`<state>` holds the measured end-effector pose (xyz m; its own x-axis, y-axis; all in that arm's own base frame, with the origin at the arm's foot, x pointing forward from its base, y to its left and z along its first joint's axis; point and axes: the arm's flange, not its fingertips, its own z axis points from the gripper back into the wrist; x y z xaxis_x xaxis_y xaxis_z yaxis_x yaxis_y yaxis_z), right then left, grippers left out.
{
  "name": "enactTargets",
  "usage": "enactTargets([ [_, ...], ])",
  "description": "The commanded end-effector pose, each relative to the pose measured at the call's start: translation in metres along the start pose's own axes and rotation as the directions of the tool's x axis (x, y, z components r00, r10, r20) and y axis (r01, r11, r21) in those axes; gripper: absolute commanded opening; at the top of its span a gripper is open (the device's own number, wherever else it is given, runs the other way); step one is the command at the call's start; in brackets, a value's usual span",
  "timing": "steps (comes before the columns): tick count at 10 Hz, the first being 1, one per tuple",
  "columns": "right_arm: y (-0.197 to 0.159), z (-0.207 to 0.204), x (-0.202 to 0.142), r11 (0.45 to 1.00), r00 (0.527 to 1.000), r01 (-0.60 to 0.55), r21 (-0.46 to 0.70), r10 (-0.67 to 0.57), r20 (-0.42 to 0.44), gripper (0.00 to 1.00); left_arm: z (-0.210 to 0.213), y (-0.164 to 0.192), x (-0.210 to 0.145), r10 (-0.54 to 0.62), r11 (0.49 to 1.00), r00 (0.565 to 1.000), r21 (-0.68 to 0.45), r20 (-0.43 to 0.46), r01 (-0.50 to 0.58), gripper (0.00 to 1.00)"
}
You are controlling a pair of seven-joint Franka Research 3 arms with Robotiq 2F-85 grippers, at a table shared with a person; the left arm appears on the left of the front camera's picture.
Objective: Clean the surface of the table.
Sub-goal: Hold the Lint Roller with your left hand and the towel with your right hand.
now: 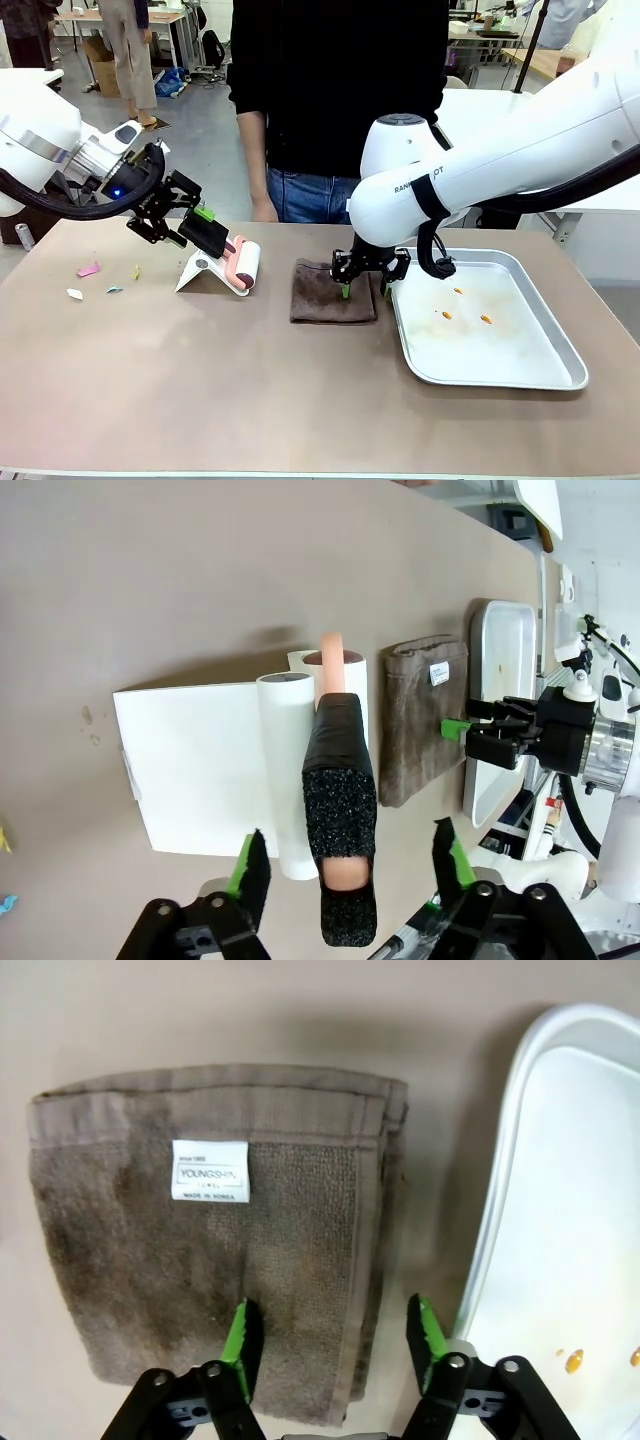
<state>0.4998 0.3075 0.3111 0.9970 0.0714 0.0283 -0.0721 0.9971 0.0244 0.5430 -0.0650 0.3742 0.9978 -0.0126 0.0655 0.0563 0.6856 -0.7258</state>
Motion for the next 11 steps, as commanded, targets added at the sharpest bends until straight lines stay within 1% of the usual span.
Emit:
enactTargets([
  [1, 0.0050, 0.0001, 0.0063, 0.999, 1.000, -0.018, -0.033, 0.018, -0.013, 0.00, -0.0011, -0.0021, 0.0020, -0.026, 1.000, 1.000, 0.016, -0.002, 0.026, 0.00],
  [2, 0.0047, -0.0005, 0.0062, 0.999, 1.000, -0.021, -0.039, 0.020, -0.024, 0.00, -0.0008, -0.0021, 0.0019, -0.027, 1.000, 1.000, 0.013, 0.001, 0.027, 0.37],
  [3, 0.0047, -0.0006, 0.0060, 0.999, 0.999, -0.025, -0.042, 0.024, -0.026, 0.00, -0.0009, -0.0020, 0.0019, -0.025, 1.000, 1.000, 0.012, 0.003, 0.025, 0.00],
  [4, 0.0047, -0.0008, 0.0062, 0.999, 0.999, -0.028, -0.043, 0.027, -0.032, 0.05, -0.0007, -0.0022, 0.0020, -0.024, 1.000, 1.000, 0.013, 0.005, 0.024, 0.00],
  [5, 0.0047, -0.0009, 0.0061, 0.999, 0.999, -0.030, -0.044, 0.029, -0.035, 0.00, -0.0003, -0.0026, 0.0023, -0.025, 1.000, 1.000, 0.015, 0.008, 0.025, 0.00],
  [11, 0.0052, -0.0019, 0.0060, 0.999, 0.998, -0.038, -0.036, 0.036, -0.051, 0.00, 0.0032, -0.0041, 0.0008, -0.030, 0.999, 0.999, 0.016, 0.018, 0.030, 0.00],
])
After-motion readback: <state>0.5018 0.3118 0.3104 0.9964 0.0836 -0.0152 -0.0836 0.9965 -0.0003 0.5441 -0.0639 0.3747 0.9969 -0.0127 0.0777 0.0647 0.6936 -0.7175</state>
